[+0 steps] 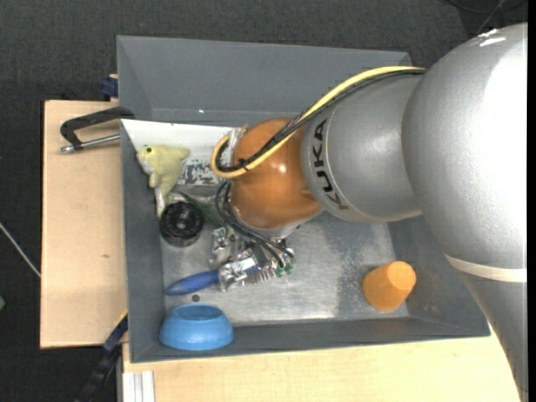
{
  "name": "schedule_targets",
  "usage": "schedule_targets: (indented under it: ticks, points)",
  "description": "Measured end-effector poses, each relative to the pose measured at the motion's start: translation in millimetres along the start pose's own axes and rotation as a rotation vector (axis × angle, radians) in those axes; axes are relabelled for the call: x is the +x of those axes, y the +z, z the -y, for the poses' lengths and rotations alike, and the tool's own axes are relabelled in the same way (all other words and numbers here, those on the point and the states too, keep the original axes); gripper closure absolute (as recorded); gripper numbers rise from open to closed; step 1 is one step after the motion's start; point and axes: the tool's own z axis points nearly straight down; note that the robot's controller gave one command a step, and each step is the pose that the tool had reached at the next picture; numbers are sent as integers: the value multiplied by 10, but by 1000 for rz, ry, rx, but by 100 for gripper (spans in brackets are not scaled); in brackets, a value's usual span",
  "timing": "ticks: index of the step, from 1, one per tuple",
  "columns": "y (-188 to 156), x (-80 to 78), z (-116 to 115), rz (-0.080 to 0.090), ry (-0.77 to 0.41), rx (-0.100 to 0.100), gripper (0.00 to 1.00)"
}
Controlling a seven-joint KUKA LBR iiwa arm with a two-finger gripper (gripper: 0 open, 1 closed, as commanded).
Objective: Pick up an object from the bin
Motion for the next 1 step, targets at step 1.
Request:
schedule_targets:
  ticks: [1]
  points:
    - [-1181,51,203,13,15,3,100]
